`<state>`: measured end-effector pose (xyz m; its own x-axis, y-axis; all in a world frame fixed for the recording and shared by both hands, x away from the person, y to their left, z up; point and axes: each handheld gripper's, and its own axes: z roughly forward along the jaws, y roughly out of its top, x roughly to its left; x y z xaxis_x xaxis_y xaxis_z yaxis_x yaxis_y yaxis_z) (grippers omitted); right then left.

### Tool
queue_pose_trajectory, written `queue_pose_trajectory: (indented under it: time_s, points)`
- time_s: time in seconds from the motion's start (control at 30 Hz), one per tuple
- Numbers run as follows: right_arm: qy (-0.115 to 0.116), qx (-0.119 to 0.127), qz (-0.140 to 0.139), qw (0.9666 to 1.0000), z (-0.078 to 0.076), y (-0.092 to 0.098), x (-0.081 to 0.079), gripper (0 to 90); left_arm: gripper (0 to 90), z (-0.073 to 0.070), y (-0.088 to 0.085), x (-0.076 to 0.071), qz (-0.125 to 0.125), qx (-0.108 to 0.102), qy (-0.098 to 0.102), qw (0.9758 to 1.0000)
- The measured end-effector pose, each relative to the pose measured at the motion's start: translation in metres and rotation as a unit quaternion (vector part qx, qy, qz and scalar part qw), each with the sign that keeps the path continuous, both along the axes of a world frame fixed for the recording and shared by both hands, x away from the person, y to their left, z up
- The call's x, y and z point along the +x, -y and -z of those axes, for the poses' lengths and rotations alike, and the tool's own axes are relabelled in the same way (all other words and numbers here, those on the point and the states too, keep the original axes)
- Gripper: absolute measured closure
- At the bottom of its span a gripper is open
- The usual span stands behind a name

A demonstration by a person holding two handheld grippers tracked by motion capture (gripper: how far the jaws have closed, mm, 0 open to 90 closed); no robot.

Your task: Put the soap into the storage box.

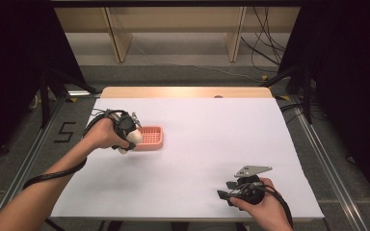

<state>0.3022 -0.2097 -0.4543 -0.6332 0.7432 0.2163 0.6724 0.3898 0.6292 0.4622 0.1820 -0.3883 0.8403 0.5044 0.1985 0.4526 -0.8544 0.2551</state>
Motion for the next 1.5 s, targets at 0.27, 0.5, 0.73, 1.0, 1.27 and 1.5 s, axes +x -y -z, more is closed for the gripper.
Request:
queue_pose_trajectory:
  time_s: [0.27, 0.5, 0.73, 1.0, 1.27, 1.5]
  points:
    - [0.000, 0.005, 0.004, 1.0000, 0.000, -0.001, -0.001, 50.2, 49.1, -0.003, 0.000, 0.004, -0.001, 0.001, 0.003, 1.0000]
    - [0.010, 0.005, -0.002, 0.9999, 0.000, 0.000, 0.000, 50.2, 49.1, 0.000, 0.002, 0.009, 0.001, 0.003, 0.002, 1.0000]
    - [0.009, 0.004, -0.010, 0.9999, 0.000, 0.001, 0.002, 50.2, 49.1, 0.002, 0.003, 0.011, 0.001, -0.002, 0.013, 0.9999]
    - [0.009, 0.005, -0.002, 0.9999, 0.000, 0.000, 0.001, 50.2, 49.1, 0.004, 0.006, 0.016, 0.019, 0.002, 0.019, 0.9996]
    - [0.008, 0.005, -0.002, 1.0000, 0.001, 0.000, 0.001, 50.2, 49.1, 0.007, 0.007, 0.021, 0.027, 0.010, 0.018, 0.9994]
    - [0.007, 0.006, 0.001, 1.0000, 0.000, 0.000, 0.000, 50.2, 49.1, 0.009, 0.009, 0.026, 0.027, 0.009, 0.019, 0.9994]
